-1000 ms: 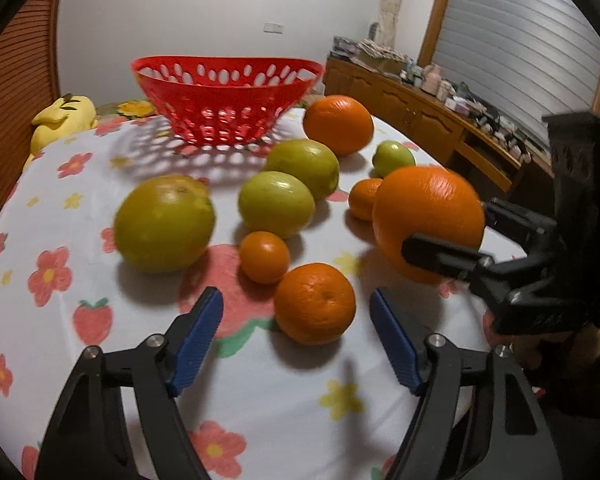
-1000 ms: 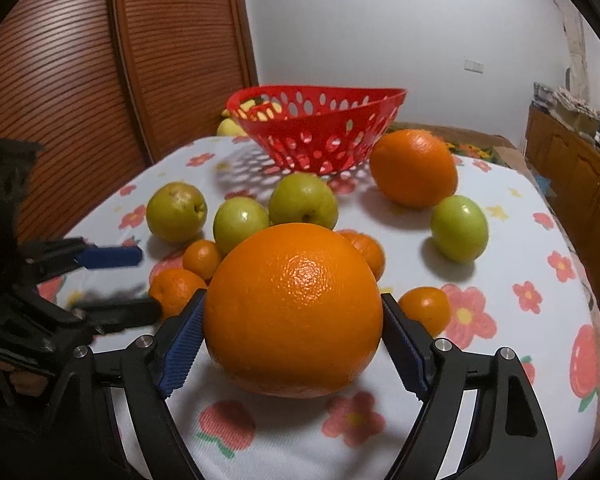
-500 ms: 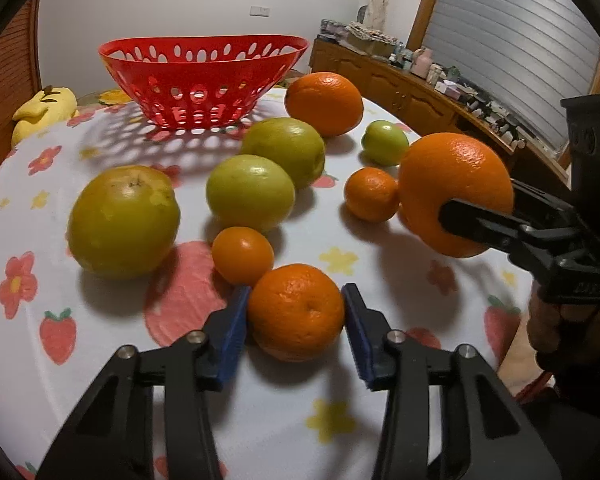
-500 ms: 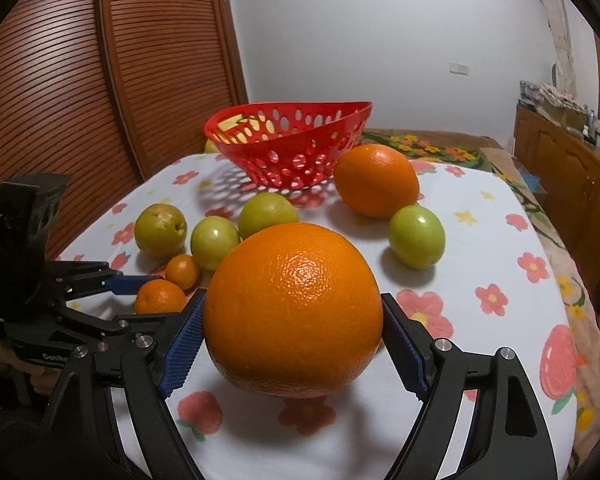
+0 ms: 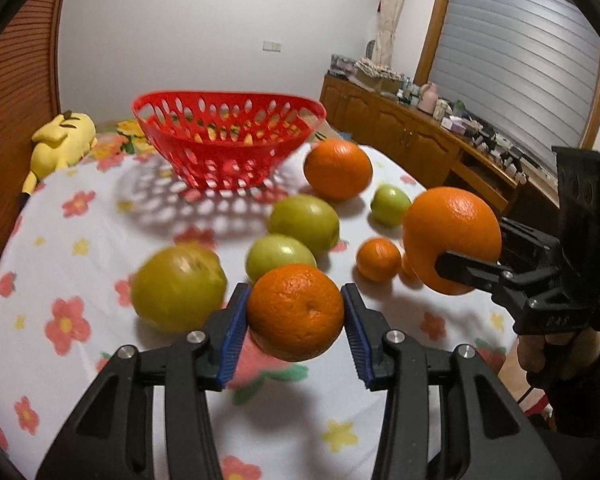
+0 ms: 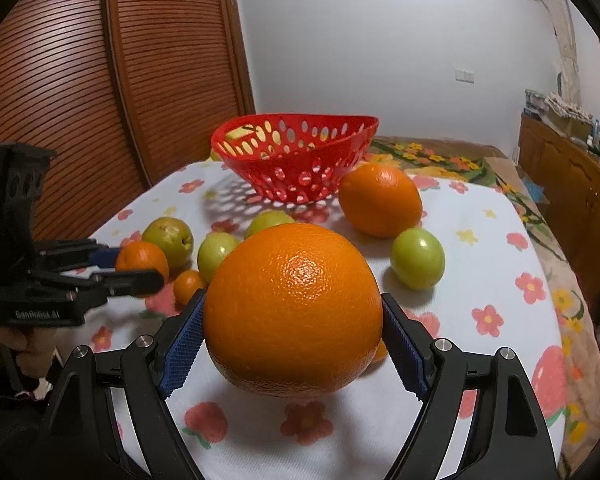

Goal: Organize fruits
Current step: 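Grasp a tangerine with the left tool while the right tool grasps the large orange, then carry the tangerine and large orange toward the red basket with both tools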

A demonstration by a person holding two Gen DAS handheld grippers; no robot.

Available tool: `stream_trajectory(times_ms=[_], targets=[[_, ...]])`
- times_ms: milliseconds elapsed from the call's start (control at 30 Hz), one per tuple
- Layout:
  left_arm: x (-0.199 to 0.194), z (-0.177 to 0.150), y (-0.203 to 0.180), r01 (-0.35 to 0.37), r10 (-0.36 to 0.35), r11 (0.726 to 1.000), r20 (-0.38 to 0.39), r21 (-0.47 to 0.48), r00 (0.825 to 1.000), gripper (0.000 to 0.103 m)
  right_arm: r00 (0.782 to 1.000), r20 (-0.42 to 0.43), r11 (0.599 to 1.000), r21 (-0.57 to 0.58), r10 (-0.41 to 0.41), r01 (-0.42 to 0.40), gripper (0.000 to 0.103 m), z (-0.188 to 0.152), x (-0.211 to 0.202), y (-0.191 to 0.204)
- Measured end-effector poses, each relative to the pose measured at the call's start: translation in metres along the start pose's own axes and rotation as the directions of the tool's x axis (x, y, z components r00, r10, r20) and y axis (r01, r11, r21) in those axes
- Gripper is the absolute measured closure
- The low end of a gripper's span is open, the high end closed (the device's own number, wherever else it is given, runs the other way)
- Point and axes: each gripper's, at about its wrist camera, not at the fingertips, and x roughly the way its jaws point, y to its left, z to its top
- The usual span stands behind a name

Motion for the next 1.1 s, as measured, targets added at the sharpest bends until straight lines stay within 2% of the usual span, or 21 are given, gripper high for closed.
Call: stream_trajectory(times_ms=[333,733,1100], targets=[[-0.011,0.020,0.012,-0.024,0.024,1.000,0.046,0.000,0.999,0.059,1.000,0.021,1.000,-0.021,0.001,-0.001,0.019,0.018,-0.005,0.001],[-0.022,0.035,0.009,-0.037,0.036,0.999,0.082,0.015,0.996,0.059,0.999,0.043,0.998,-0.057,0.020,-0.017,0.019,0.035,-0.014,0.007],[-0.016,0.054,0.017,-0.055,0.052,0.998,0.089,0.033,0.995,0.059,0.998,0.053,0.995,-0.094,0.029,-0.024,0.019,0.056,-0.014,0.010]])
